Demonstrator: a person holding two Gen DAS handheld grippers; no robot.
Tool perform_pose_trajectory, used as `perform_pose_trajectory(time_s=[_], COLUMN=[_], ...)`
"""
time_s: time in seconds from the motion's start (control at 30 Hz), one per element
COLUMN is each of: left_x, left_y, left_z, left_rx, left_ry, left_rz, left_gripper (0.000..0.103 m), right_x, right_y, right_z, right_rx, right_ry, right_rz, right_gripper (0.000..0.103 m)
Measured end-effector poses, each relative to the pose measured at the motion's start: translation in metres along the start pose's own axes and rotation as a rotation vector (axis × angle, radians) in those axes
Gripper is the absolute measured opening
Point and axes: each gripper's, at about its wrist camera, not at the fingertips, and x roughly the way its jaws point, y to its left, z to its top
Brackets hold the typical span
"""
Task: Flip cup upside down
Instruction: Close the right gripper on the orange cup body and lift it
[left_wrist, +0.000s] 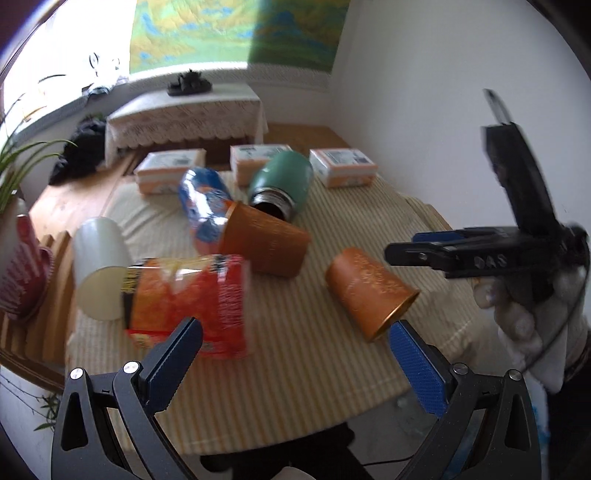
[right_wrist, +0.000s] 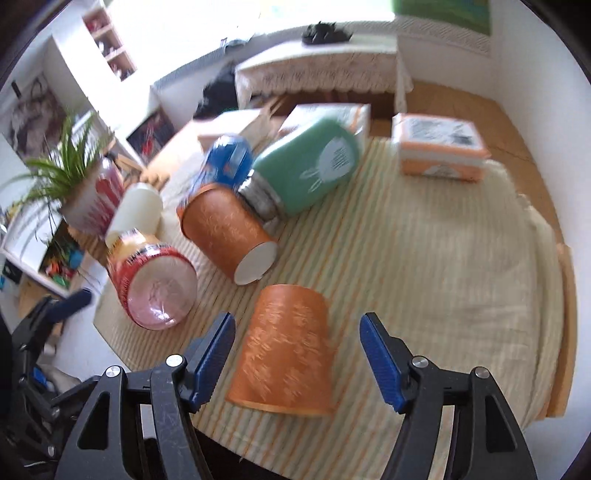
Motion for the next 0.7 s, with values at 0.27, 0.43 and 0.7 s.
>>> perform_pose_trajectory(time_s=[0.27,0.43,0.7], left_x=[0.058,0.108,0.136], left_y=[-0.043,-0.046,-0.053], left_z=[0.042,0.052,0.058], left_rx=[-0.091,-0.204,-0.264], left_ry=[0.149,0.287,0.317], left_rz=[-0.070,-0.079,-0.077], left_gripper=[0.099,0.082,0.073], right_x=[-0.047,-0.062,-0.074], right_y=[-0.040,-0.056,-0.064], right_z=[-0.054,-0.078,-0.095], right_rx=[0.085,0.140,0.143], right_ry=[-0.157,-0.215,-0.266], right_rz=[-0.114,-0.110,-0.146], right_gripper=[0.066,0.066,0.066])
